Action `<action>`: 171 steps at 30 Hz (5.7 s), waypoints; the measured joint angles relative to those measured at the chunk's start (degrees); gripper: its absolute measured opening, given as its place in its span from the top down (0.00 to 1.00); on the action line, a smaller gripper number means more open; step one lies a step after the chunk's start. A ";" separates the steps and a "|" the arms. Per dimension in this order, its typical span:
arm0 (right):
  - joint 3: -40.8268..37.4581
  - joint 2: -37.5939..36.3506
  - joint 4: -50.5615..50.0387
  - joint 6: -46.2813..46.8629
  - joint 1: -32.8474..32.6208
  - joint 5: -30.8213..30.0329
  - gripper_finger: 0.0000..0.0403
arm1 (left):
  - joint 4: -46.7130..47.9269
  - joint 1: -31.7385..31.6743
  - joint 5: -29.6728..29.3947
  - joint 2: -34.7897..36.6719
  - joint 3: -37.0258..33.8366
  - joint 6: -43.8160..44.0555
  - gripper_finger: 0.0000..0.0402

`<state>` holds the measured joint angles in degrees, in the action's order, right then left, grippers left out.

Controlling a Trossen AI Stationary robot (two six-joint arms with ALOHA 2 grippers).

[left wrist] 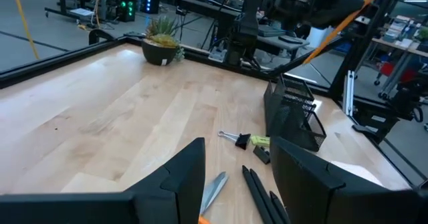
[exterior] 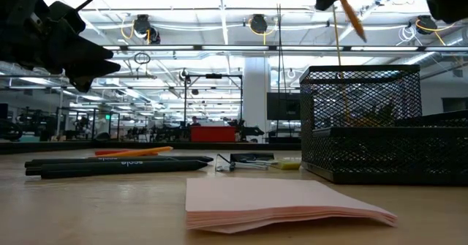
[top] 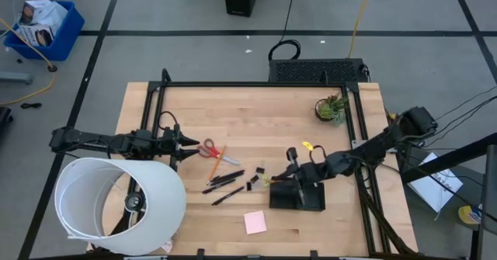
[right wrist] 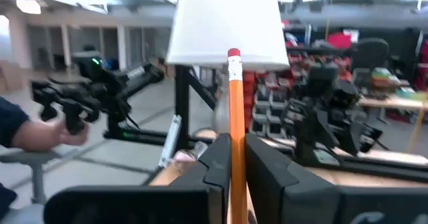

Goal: Pick and place office supplies into organizer
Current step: Put the yellow pencil into the black desk organizer

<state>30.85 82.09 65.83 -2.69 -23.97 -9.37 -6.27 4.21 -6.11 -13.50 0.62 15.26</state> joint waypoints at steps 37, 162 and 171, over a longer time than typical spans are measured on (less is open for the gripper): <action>-2.06 5.91 3.80 0.05 -0.90 -4.35 0.94 | 0.48 0.00 -1.11 0.00 0.02 0.73 0.58; -6.14 0.32 -6.10 4.58 2.23 -8.52 0.96 | -5.88 5.28 -13.04 -32.20 6.20 33.37 0.58; -6.14 0.32 -6.11 4.58 2.23 -8.52 0.96 | -9.76 12.91 -19.82 -51.23 16.48 40.78 0.58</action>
<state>24.71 82.41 59.72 1.89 -21.74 -17.89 -16.02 17.12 -25.93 -64.73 17.10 56.04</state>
